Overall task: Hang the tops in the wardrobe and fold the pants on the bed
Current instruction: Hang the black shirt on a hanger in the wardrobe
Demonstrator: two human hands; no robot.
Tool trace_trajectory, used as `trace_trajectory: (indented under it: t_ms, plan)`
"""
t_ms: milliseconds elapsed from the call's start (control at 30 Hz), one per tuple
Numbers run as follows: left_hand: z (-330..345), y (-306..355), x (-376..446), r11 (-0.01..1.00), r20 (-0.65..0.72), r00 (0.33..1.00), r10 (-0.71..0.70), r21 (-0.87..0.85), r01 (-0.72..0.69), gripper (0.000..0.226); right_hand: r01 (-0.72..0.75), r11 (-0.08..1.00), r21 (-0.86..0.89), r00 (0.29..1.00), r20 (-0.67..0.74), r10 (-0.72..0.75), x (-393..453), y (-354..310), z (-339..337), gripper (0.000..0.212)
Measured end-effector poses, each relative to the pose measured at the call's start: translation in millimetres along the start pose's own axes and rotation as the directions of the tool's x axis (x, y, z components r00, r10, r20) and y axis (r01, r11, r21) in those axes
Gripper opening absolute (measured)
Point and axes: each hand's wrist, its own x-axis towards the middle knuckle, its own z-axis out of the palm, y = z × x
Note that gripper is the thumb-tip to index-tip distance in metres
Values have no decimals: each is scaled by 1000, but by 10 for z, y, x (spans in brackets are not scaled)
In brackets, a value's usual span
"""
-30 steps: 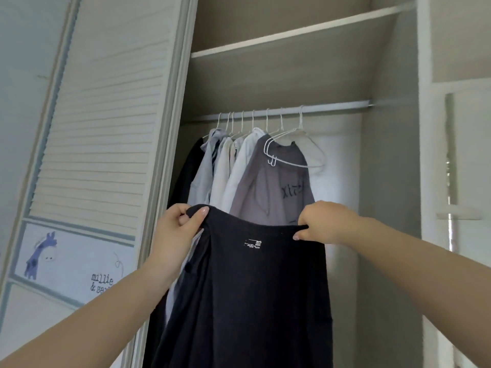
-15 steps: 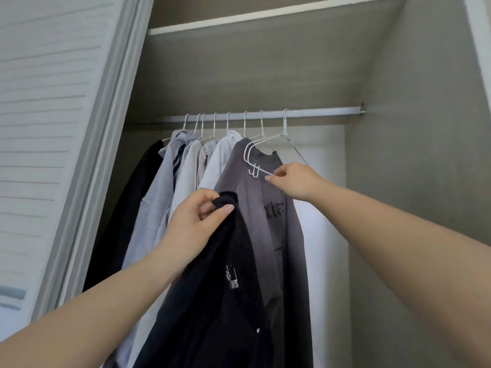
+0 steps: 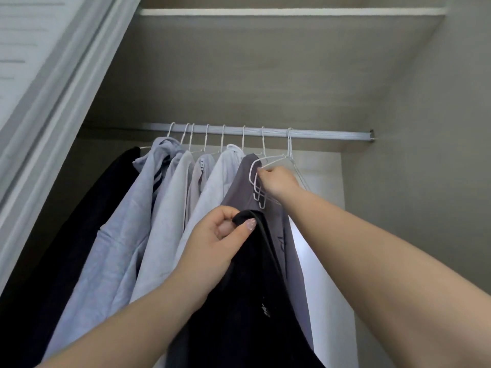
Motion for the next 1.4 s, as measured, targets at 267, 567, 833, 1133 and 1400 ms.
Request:
trace_trajectory:
  t_ms: [267,567,833,1133,1400]
  plan:
    - [8,-151,6,999,31,999,-40,17,40,8,-123,903,411,992,22,125,48,47,76,39]
    - [-34,-130,12,994,4,998,-66,84,66,11,-120,847,518,993,47,112,28,-195,95,44]
    - [-98,-68,1,997,-17,998,-54,47,55,8,-59,833,550,998,21,56,-10,-207,107,41]
    - [-109,-72,-82,997,-14,997,-72,31,72,10,45,851,523,977,-200,71,-132,-144,97,38]
    - [-97,-71,-147,996,4,996,-89,17,89,11,-74,847,527,940,-247,236,-182,-51,-129,33]
